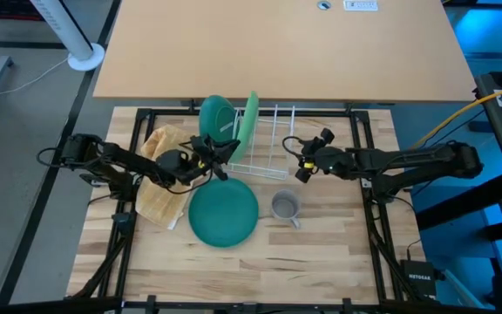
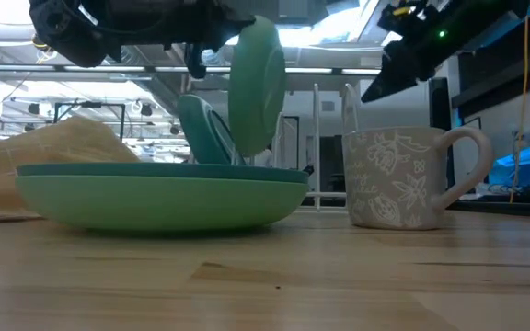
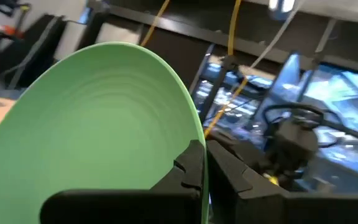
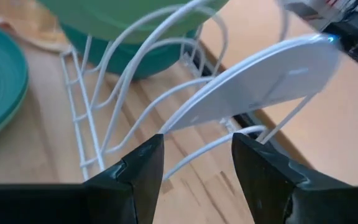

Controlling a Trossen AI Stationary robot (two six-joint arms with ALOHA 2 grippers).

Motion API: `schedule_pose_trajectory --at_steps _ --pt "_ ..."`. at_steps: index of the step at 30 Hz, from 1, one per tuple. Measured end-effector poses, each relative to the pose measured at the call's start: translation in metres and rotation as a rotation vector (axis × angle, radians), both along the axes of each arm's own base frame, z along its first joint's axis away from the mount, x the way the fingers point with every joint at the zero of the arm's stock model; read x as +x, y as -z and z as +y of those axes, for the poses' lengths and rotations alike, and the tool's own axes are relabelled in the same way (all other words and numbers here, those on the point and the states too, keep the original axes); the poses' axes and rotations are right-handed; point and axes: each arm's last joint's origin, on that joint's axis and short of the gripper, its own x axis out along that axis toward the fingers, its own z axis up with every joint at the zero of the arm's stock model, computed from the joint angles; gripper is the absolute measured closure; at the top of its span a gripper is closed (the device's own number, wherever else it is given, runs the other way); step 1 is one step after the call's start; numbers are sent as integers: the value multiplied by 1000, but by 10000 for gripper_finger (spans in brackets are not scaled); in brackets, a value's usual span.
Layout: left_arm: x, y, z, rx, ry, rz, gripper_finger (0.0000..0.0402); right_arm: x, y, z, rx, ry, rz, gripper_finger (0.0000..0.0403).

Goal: Sort dishes
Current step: Put the green plate into the dish rack

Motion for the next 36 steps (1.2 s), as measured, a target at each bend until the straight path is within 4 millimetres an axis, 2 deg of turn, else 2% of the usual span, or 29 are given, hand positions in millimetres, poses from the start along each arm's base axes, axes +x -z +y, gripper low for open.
schedule_pose_trajectory --at_steps 10,17,21,28,36 --pt "3 16 3 -31 -97 173 401 18 29 0 3 0 140 207" --pt "1 21 6 -65 -228 223 401 25 43 0 21 14 191 207" --pt "0 23 7 -94 -301 233 401 25 46 0 22 15 205 207" --pt "0 24 7 -120 -309 230 400 25 46 0 23 16 208 207" --pt "0 24 7 -58 -329 282 367 25 46 0 23 16 207 207"
